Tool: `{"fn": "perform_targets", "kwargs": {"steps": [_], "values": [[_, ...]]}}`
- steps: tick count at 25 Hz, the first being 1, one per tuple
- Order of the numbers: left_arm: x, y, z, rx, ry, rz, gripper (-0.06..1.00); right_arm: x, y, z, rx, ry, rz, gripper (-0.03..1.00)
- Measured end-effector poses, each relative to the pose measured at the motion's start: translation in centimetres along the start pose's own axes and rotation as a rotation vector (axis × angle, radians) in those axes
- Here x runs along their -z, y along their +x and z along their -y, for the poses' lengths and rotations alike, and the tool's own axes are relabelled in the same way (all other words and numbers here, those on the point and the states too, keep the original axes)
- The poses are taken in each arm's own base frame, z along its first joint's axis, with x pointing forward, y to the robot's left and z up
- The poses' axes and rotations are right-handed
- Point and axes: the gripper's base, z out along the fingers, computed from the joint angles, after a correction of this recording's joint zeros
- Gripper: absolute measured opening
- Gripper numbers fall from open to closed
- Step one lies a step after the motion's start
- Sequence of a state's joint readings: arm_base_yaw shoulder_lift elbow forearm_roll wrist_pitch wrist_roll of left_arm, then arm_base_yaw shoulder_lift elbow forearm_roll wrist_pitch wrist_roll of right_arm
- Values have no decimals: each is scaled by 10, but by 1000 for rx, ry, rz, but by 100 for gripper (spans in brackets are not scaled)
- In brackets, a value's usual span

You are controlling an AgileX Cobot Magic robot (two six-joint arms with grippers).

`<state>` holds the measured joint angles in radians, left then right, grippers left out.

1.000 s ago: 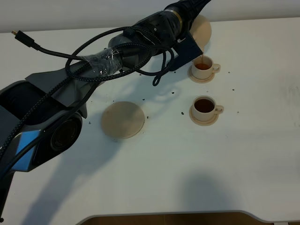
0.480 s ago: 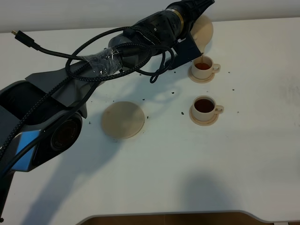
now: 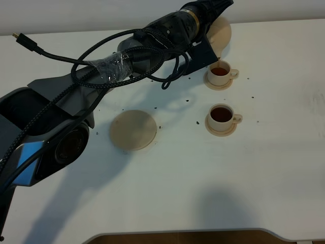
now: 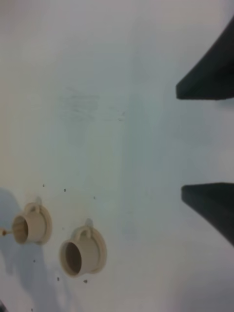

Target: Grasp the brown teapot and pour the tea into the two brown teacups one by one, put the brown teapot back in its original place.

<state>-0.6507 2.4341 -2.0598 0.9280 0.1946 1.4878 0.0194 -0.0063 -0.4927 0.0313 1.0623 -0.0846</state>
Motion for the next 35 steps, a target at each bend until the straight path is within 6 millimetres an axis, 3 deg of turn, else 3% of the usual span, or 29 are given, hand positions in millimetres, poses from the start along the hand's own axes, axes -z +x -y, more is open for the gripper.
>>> {"fn": "perform_targets", "kwargs": {"steps": [35], "values": [[0, 0, -8, -144, -90, -9, 11, 0, 0, 0, 0, 0, 0, 42]]}}
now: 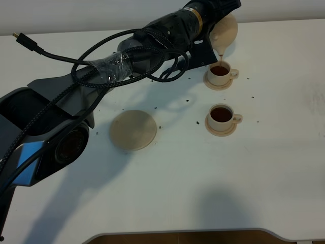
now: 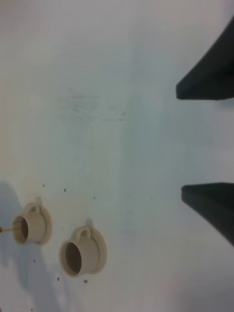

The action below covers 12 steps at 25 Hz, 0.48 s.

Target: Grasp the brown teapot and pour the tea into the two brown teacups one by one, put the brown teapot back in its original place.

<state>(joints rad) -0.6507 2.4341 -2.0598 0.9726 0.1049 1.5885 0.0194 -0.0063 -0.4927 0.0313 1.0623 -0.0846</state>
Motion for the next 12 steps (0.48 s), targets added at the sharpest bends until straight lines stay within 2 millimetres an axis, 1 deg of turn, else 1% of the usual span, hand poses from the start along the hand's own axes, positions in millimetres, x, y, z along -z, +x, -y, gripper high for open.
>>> {"fn": "perform_targets", "kwargs": {"steps": [12], "values": [[0, 0, -3, -38, -33, -1, 11, 0, 0, 0, 0, 0, 0, 42]]}}
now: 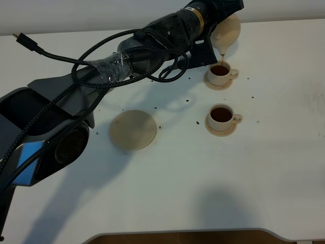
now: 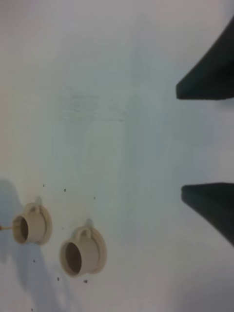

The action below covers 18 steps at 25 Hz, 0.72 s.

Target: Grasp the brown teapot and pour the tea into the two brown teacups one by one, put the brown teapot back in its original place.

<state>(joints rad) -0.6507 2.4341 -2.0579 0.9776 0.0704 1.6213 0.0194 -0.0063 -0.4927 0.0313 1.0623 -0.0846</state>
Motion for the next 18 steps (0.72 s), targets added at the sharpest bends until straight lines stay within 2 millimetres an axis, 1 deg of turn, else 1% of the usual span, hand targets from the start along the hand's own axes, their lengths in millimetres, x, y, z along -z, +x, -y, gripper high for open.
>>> {"fn": "perform_targets", "kwargs": {"steps": [13, 18], "values": [[0, 0, 0, -12, 1, 0, 11, 0, 0, 0, 0, 0, 0, 42], [0, -2, 5, 66, 55, 15, 11, 0, 0, 0, 0, 0, 0, 42]]}}
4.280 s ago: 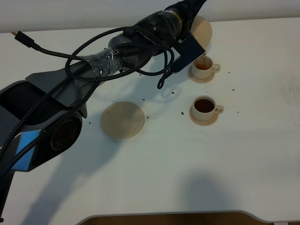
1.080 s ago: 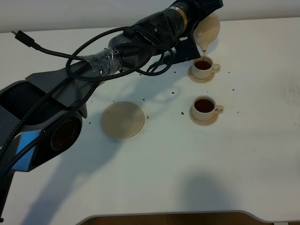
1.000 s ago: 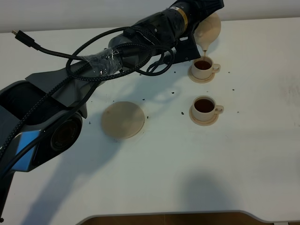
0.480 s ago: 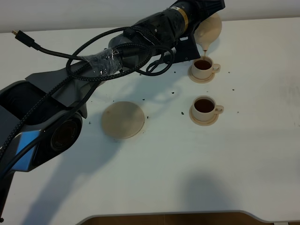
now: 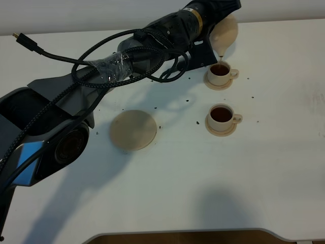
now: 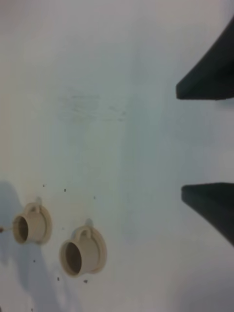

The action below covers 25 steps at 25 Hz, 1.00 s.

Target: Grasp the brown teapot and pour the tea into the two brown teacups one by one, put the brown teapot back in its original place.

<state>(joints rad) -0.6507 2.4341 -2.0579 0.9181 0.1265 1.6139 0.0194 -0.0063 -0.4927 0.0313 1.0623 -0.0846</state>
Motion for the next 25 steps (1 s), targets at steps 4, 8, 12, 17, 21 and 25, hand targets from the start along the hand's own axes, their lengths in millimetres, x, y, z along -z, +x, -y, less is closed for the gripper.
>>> {"fn": "perform_targets", "kwargs": {"steps": [4, 8, 12, 17, 21, 25], "values": [[0, -3, 5, 101, 59, 30, 11, 0, 0, 0, 0, 0, 0, 42], [1, -7, 11, 204, 132, 63, 11, 0, 0, 0, 0, 0, 0, 42], [2, -8, 16, 327, 186, 73, 11, 0, 0, 0, 0, 0, 0, 42], [11, -3, 20, 610, 291, 38, 11, 0, 0, 0, 0, 0, 0, 42], [29, 14, 20, 797, 396, -29, 11, 0, 0, 0, 0, 0, 0, 42], [51, 31, 21, 958, 508, -103, 11, 0, 0, 0, 0, 0, 0, 42]]}}
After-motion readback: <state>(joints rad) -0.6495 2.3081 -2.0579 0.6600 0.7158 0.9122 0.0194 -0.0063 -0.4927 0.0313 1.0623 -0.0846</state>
